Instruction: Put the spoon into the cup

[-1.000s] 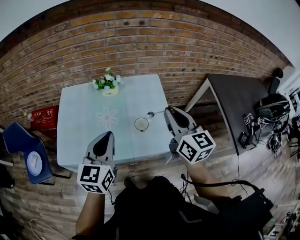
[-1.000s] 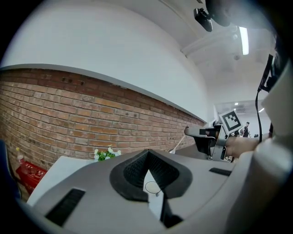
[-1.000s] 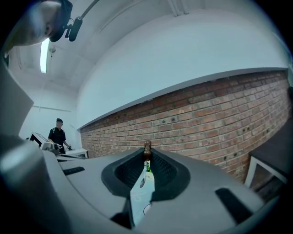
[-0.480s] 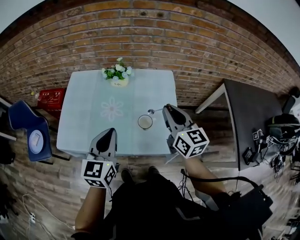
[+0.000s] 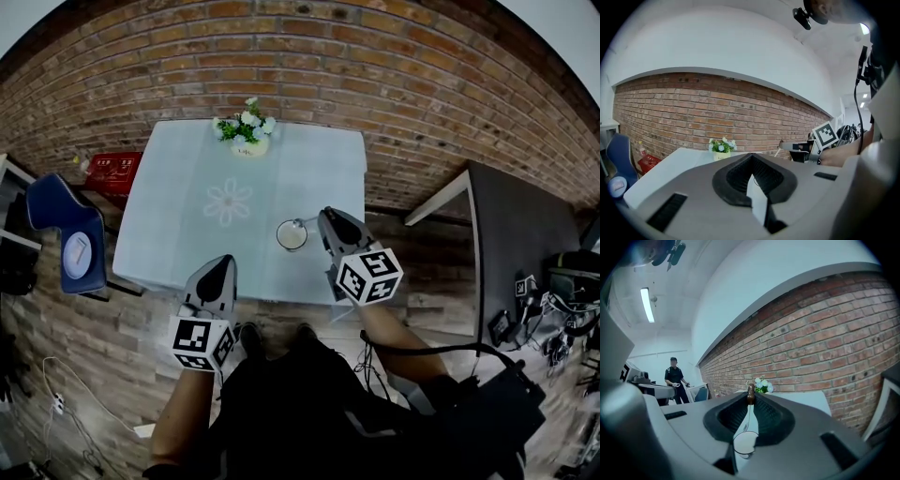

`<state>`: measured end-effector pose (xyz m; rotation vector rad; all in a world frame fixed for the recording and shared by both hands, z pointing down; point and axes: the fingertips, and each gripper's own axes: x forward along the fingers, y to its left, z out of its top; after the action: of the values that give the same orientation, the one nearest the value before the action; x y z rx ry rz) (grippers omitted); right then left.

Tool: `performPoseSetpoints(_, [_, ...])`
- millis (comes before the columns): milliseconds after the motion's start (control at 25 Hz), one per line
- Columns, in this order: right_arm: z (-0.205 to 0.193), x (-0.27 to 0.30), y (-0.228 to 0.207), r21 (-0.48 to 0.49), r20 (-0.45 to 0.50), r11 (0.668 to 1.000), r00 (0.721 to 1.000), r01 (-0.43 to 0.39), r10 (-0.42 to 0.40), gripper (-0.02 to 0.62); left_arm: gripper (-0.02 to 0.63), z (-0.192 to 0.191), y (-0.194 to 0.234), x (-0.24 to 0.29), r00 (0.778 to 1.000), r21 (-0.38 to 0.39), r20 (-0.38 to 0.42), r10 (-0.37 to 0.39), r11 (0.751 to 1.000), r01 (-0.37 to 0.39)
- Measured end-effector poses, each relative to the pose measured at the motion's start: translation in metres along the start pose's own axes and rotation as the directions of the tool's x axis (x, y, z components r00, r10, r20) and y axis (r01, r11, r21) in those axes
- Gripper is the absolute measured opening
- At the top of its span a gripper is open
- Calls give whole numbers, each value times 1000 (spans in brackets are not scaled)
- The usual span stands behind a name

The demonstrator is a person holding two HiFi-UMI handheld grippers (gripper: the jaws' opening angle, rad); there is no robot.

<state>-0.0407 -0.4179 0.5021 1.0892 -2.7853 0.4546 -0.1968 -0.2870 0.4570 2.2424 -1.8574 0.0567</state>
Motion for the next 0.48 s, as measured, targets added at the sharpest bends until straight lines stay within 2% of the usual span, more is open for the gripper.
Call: performPoseSetpoints(480, [-58, 32, -12, 4, -96, 997, 992, -81, 81, 49, 8, -16, -9, -7, 993, -21, -30, 111, 993, -112])
